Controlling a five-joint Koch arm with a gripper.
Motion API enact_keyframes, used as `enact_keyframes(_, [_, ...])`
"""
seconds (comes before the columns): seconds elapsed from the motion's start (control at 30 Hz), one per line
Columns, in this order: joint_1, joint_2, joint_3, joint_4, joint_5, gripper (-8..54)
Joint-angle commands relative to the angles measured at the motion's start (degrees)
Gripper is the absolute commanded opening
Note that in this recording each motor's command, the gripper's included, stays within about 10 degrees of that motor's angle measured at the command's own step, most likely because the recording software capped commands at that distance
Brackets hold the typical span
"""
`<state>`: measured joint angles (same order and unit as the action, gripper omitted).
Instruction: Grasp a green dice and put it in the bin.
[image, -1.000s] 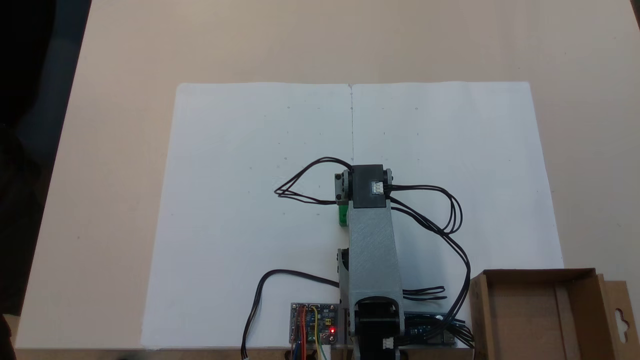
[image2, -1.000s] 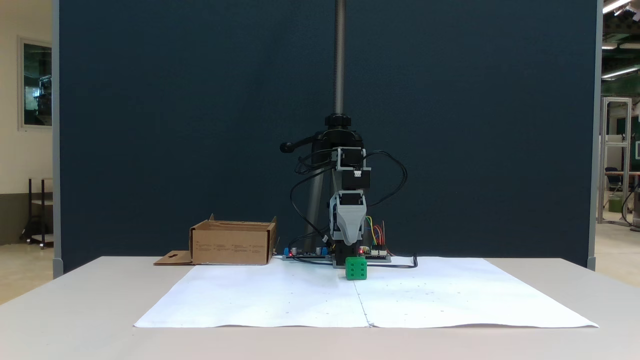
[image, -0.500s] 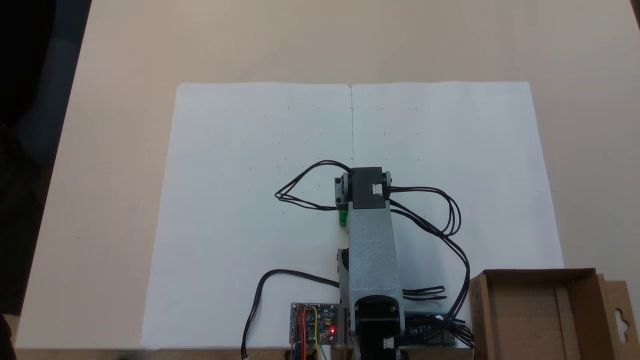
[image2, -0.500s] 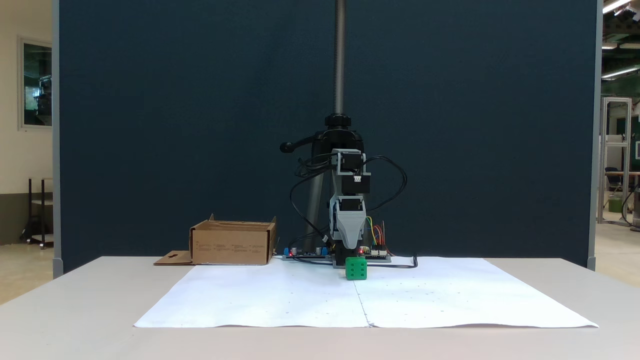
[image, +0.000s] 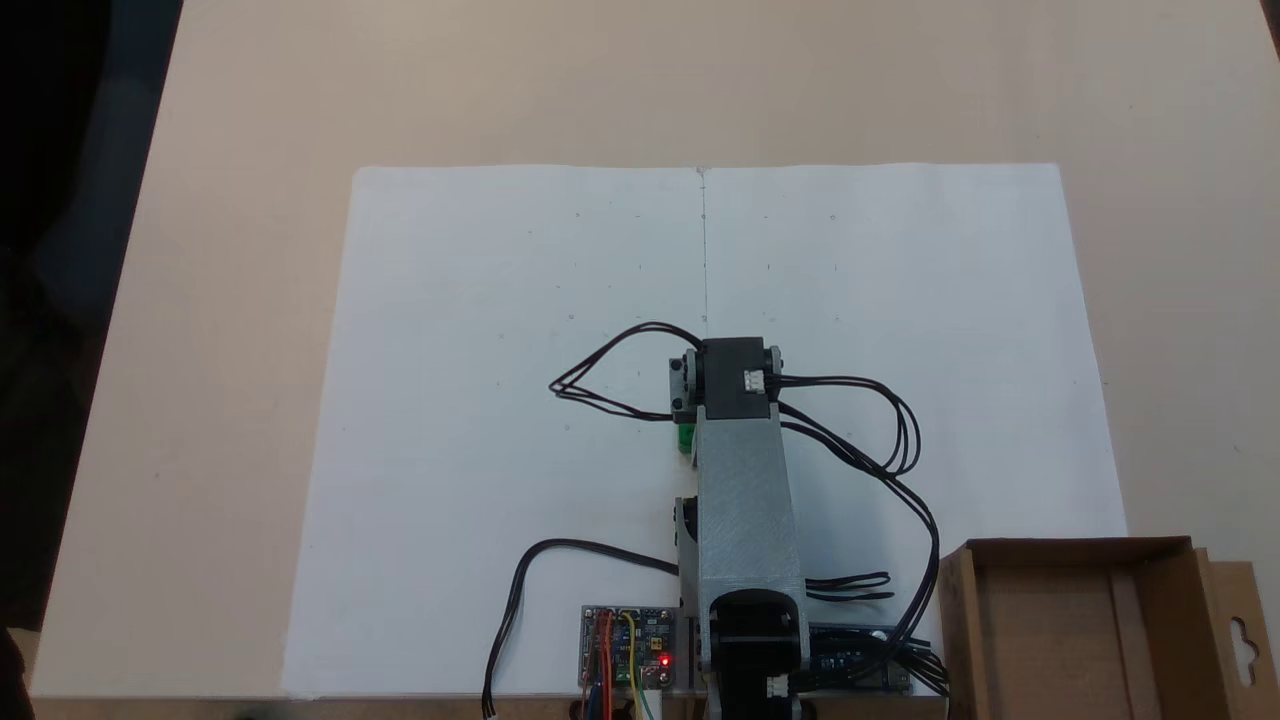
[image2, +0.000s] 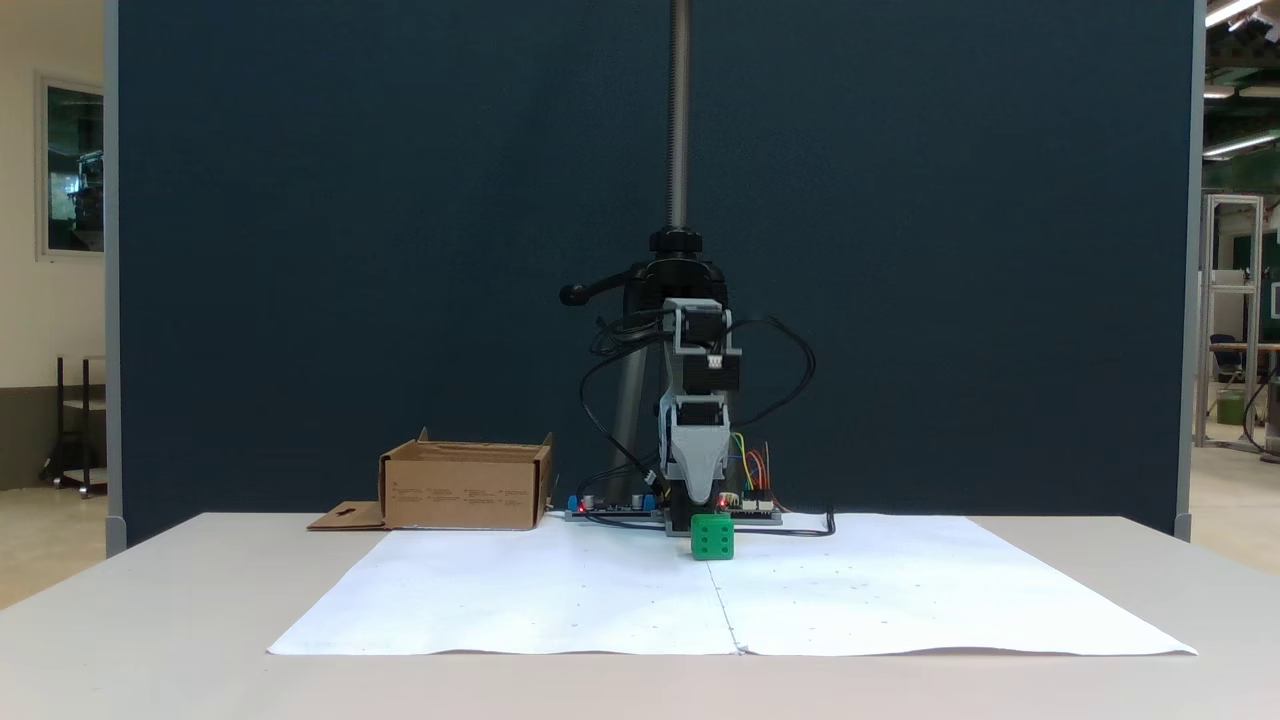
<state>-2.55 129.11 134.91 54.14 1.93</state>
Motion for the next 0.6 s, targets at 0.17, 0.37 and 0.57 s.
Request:
enact_keyframes(0.17, [-0.9, 6.6, 1.2, -6.6, 5.1, 43.1])
enact_keyframes(0.37, [-0.9, 6.5, 1.2, -8.4, 6.7, 43.0])
enact_keyframes(0.57, [-1.4, 6.4, 1.7, -9.0, 7.5, 42.9])
